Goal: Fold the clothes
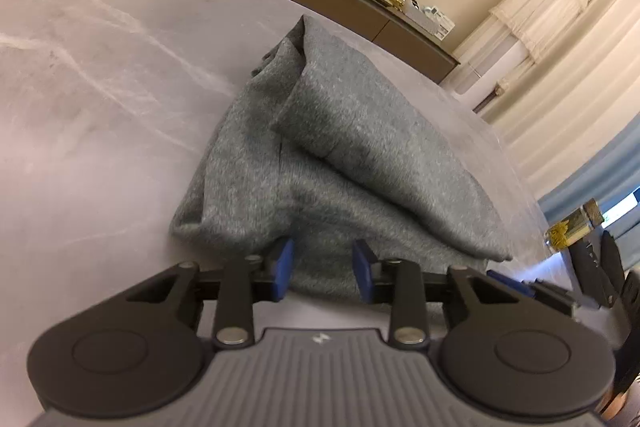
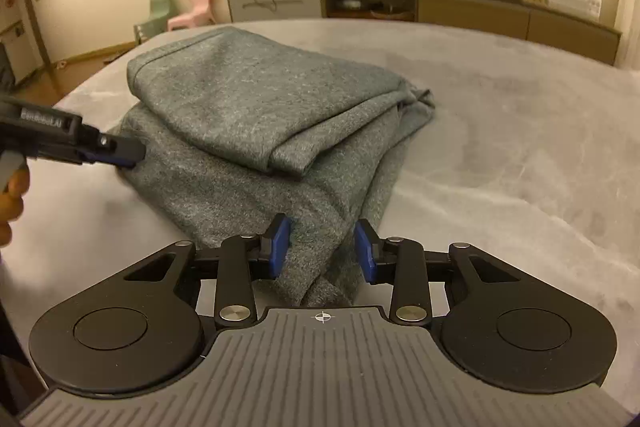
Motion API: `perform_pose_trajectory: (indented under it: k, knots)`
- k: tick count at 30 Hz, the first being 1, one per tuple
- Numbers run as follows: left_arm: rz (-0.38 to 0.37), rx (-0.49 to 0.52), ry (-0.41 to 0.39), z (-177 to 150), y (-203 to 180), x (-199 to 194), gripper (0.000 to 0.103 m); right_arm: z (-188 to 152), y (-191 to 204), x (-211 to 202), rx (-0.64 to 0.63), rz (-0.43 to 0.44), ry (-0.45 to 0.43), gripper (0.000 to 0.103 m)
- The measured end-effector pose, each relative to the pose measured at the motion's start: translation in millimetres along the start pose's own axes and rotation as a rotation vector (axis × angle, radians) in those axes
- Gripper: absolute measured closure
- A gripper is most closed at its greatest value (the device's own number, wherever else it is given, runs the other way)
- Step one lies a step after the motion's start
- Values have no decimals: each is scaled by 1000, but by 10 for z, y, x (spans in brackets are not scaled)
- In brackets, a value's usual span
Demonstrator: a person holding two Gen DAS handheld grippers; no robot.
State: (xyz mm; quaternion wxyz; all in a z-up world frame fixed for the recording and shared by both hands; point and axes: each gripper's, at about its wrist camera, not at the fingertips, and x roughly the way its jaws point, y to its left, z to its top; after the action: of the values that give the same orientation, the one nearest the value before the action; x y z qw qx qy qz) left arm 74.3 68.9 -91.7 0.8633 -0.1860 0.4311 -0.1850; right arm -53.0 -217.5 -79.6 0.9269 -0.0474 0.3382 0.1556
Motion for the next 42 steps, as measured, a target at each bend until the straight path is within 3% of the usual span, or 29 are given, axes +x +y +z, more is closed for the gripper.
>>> perform_pose_trajectory:
  k: [4, 6, 9, 15, 18, 19, 21, 24, 27, 29, 31, 33, 37, 40, 42]
  knots:
    - [3, 97, -21, -64, -272, -127, 65, 77, 353, -69, -234, -121, -64, 73]
    - [-29, 158, -30, -71, -441, -140, 64, 116, 529, -103, -350, -182, -95, 65]
    - [-39, 244, -13, -58, -665, -42, 63, 173, 791, -144, -525, -270, -140, 63]
    - [-45, 187, 22, -23, -584, 222, 66, 247, 929, 282, -688, -288, -56, 70]
    - [-52, 182, 25, -53, -580, 250, 66, 286, 970, 280, -733, -294, -42, 74]
    - [-49, 183, 25, -57, -588, 250, 66, 297, 984, 256, -745, -294, -39, 73]
    - [-38, 186, 19, -49, -613, 228, 66, 271, 1031, 256, -785, -301, -39, 61]
    - [-75, 225, -25, -23, -755, 155, 66, 169, 1128, 314, -865, -319, -47, 61]
    - [-56, 263, -30, 29, -832, 222, 66, 148, 1190, 455, -917, -344, -53, 64]
    - [-39, 216, 9, 45, -720, 370, 73, 194, 1205, 498, -932, -374, -47, 71]
    - [-65, 174, 10, 43, -602, 402, 77, 255, 1184, 529, -908, -413, -30, 71]
    - [-66, 172, 13, 54, -618, 412, 77, 286, 1197, 578, -907, -408, -21, 71]
    - [-74, 173, 13, 69, -625, 422, 77, 243, 1378, 743, -1027, -398, -46, 76]
    - [-90, 139, 7, 37, -561, 375, 79, 326, 1388, 853, -1031, -394, -25, 99]
    - [-80, 141, -4, 16, -568, 354, 79, 371, 1384, 718, -1010, -402, -68, 101]
